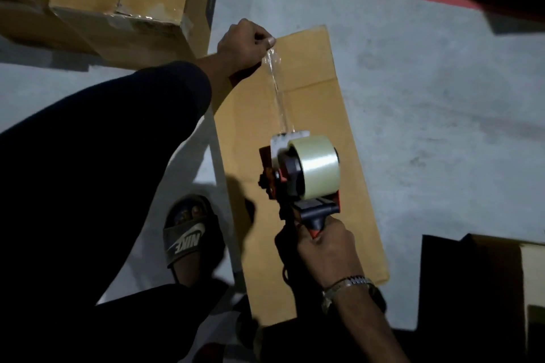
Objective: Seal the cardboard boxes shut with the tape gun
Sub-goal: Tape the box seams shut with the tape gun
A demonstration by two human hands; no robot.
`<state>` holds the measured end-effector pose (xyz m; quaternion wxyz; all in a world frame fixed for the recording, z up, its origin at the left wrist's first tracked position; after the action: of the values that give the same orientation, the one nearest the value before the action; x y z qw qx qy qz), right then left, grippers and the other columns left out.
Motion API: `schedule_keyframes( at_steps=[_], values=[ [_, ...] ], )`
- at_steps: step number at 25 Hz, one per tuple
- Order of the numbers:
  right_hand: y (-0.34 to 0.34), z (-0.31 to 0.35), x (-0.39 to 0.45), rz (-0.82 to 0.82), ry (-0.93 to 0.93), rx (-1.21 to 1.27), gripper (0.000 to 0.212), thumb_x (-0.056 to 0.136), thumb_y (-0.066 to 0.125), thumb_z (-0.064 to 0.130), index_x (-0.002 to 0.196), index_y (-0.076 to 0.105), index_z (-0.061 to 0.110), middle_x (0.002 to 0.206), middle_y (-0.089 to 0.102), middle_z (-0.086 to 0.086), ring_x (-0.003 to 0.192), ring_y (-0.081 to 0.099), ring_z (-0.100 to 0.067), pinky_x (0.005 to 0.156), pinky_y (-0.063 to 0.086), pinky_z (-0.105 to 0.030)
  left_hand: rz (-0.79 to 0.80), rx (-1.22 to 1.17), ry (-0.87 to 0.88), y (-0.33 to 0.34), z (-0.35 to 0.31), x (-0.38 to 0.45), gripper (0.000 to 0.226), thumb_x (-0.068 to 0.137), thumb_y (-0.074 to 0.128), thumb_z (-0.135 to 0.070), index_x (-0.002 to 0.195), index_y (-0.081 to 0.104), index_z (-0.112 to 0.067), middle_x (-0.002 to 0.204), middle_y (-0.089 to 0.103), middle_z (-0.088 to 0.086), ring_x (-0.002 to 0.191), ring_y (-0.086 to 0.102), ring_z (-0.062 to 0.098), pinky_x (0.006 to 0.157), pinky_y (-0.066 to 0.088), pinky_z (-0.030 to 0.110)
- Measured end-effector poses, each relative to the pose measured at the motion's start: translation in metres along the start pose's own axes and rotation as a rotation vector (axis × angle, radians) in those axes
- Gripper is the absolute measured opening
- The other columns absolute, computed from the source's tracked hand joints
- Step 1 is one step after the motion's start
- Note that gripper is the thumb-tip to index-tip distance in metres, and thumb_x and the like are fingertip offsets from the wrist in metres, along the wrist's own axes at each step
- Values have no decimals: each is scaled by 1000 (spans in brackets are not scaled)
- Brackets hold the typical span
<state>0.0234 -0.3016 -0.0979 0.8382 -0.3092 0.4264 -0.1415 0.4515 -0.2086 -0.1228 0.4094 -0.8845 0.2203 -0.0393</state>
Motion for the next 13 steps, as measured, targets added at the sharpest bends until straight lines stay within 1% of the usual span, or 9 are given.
schedule_keyframes(
  at_steps=[1,3,5,7,10,11,13],
  values=[
    [1,-13,-11,19,9,-21,32,84,67,45,82,60,14,76,68,-9,80,65,-35,66,50,-34,16,2,-2,0,0,-1,37,96,61,-47,117,79,-24,114,78,-5,105,70,15,97,57,41],
    [-3,-35,-34,39,16,-35,31,86,71,39,75,58,13,65,64,-3,72,64,-31,60,46,-34,20,7,-9,0,0,-5,38,96,60,-48,118,79,-24,115,77,-4,106,70,16,98,57,41],
    [-10,-48,-41,-3,29,-28,29,87,73,34,73,59,13,62,63,-2,68,64,-29,56,43,-31,-19,19,-8,2,-4,-10,38,96,58,-49,119,78,-25,116,77,-4,107,70,17,98,56,39],
    [-7,-60,-45,19,17,-37,29,85,72,37,76,58,13,66,65,-6,72,67,-33,56,43,-30,-64,30,-2,0,-8,-9,40,98,56,-50,121,77,-26,118,77,-3,109,70,19,98,55,38],
    [0,-96,-66,79,81,-160,37,83,73,46,78,58,12,77,71,-10,88,70,-36,61,46,-34,-66,21,2,2,0,-14,44,97,53,-55,123,76,-28,118,77,-4,111,70,19,99,55,39],
    [-3,-108,-72,79,90,-185,38,82,74,46,76,57,12,78,72,-10,90,70,-36,63,49,-36,-73,25,13,1,2,-14,47,96,51,-58,123,75,-29,118,77,-5,111,70,19,99,55,39],
    [-10,-126,-90,75,132,-211,36,80,74,43,71,55,14,73,71,-6,86,72,-34,65,53,-38,-69,11,35,3,4,-14,51,96,48,-63,125,74,-30,120,76,-5,113,69,19,100,54,40]
  ],
)
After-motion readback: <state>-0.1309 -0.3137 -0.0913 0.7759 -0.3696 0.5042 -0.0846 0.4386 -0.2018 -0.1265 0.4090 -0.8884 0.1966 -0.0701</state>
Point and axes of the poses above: each hand's wrist, its own x-axis towards the middle knuckle, its own y-axis out of the palm, z = x × y, the point moved 8 cm from there along x, towards the middle knuckle
